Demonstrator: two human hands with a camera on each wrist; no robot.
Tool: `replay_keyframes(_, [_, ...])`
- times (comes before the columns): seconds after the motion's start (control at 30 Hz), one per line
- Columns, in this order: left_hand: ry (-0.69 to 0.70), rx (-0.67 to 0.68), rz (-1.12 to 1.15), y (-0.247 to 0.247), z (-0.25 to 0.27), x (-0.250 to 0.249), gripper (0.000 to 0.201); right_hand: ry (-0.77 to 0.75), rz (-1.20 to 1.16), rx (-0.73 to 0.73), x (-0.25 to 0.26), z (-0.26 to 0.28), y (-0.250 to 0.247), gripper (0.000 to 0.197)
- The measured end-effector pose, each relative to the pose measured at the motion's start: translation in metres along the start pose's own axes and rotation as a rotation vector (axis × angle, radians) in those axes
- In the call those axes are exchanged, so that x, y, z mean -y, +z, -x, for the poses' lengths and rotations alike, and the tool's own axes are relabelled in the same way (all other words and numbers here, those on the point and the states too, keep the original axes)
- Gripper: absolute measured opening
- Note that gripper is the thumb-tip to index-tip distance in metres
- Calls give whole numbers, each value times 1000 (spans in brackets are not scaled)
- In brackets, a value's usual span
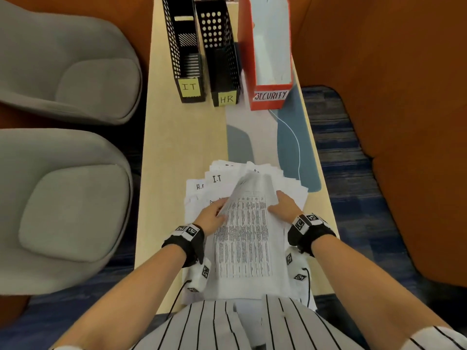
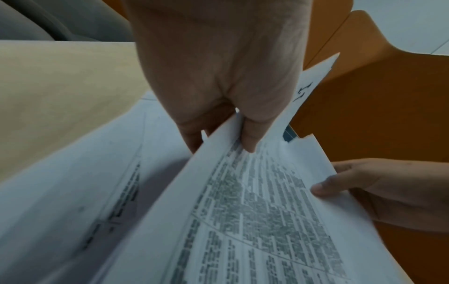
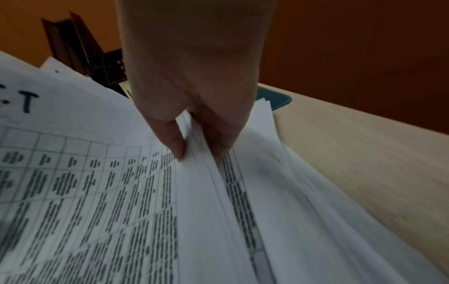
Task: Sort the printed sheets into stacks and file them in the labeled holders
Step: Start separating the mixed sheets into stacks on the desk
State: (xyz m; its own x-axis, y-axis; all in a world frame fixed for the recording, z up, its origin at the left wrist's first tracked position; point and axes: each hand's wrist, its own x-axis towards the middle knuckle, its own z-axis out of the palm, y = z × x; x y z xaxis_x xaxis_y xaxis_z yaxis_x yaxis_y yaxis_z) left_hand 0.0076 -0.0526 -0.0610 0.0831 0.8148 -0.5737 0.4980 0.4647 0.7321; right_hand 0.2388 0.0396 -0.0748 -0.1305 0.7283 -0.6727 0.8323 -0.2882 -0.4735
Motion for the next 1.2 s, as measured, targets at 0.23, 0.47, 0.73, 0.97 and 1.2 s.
replay_keyframes(0.23, [98, -286, 127, 3, -1, 5, 49, 8, -256, -280, -15, 1, -18, 41])
replay_keyframes(0.47, [-27, -327, 306, 17, 4, 14, 36, 152, -290, -174, -52, 3, -11, 22])
replay_keyframes(0.73, [-38, -268, 30, 20, -11, 3, 23, 105, -626, -214, -68, 1, -17, 32])
replay_keyframes(0.97, [100, -675, -155, 21, -4, -16, 7, -9, -290, -478, -39, 6, -10, 64])
replay_keyframes(1.2, [110, -540, 97, 17, 2, -28, 6, -578, -89, -179, 17, 21, -2, 79])
